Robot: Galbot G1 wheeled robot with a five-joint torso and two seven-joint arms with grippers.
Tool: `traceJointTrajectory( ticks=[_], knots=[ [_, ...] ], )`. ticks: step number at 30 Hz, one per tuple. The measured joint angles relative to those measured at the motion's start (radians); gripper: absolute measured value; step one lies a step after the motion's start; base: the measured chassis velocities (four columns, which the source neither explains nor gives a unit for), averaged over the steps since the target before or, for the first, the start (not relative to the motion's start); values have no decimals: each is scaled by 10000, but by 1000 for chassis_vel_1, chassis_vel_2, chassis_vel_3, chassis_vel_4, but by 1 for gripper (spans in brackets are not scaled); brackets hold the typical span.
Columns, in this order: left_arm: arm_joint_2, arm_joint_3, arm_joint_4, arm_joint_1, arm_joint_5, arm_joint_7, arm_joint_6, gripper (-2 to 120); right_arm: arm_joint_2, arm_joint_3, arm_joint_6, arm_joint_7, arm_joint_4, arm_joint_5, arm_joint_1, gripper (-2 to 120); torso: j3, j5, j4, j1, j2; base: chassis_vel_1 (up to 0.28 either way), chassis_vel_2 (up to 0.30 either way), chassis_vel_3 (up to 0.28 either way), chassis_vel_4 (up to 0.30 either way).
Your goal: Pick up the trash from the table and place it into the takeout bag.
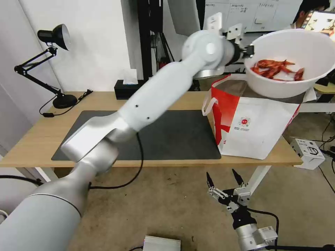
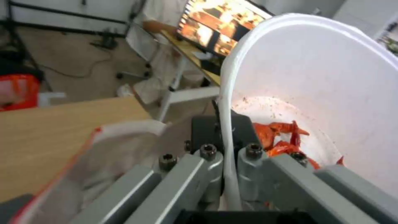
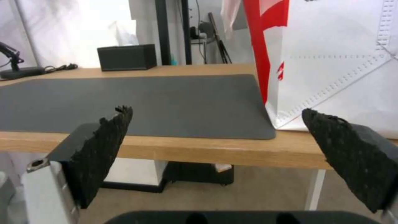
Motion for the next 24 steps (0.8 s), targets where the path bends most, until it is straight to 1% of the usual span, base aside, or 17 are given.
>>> traceJointTrajectory(
  ticks=[3, 4, 7, 11, 13, 14, 15, 18, 19, 21, 24],
  knots=[
    [5, 394, 179, -189, -15, -415, -557, 0, 0, 0, 0, -1, 0, 0, 1, 100, 0, -1, 2, 0, 1, 0, 0, 0, 0],
    [5, 394, 179, -189, -15, -415, -557, 0, 0, 0, 0, -1, 0, 0, 1, 100, 0, -1, 2, 0, 1, 0, 0, 0, 0],
    [12, 766, 227, -252, -25, -663, -980, 0, -1, 0, 0, 0, 0, 0, 0, 100, 0, -1, 0, 0, 0, 0, 0, 0, 0],
    [13, 1064, 229, -283, -55, -845, -1255, 0, 0, -1, 0, 0, 0, 0, 0, 100, 0, -1, -1, 0, 1, 0, 0, 0, 0],
    [14, 1292, 213, -292, -100, -1109, -1440, 0, 0, 0, 0, 0, 0, 0, 0, 100, 0, -1, -1, 0, 1, 0, 0, 0, 0],
    [14, 1385, 207, -298, -114, -1246, -1494, 0, 0, 0, 0, 0, 0, 0, 1, 100, 0, -1, -2, 0, 0, 0, 0, 0, 0],
    [14, 1385, 207, -298, -114, -1246, -1494, 0, 0, 0, 0, 0, 0, 0, 1, 100, 0, -1, -2, 0, 0, 0, 0, 0, 0],
    [15, 1595, 206, -305, -210, -1697, -1564, 0, 0, 0, 0, 0, 0, 0, 0, 100, 0, -1, 0, 0, 1, 0, 0, 0, 0],
    [15, 1595, 206, -305, -210, -1697, -1564, 0, 0, 0, 0, 0, 0, 0, 0, 100, 0, -1, 0, 0, 1, 0, 0, 0, 0],
    [19, 1734, 204, -273, -249, -1909, -1553, 0, 0, 0, 0, 0, 0, 0, 0, 100, -1, -1, -1, 0, 1, 0, 0, 0, 0],
    [26, 1824, 215, -219, -275, -1972, -1457, 0, 0, 0, 0, 0, 0, 0, 0, 100, 0, -1, -1, 0, 1, 0, 0, 0, 0]
  ],
)
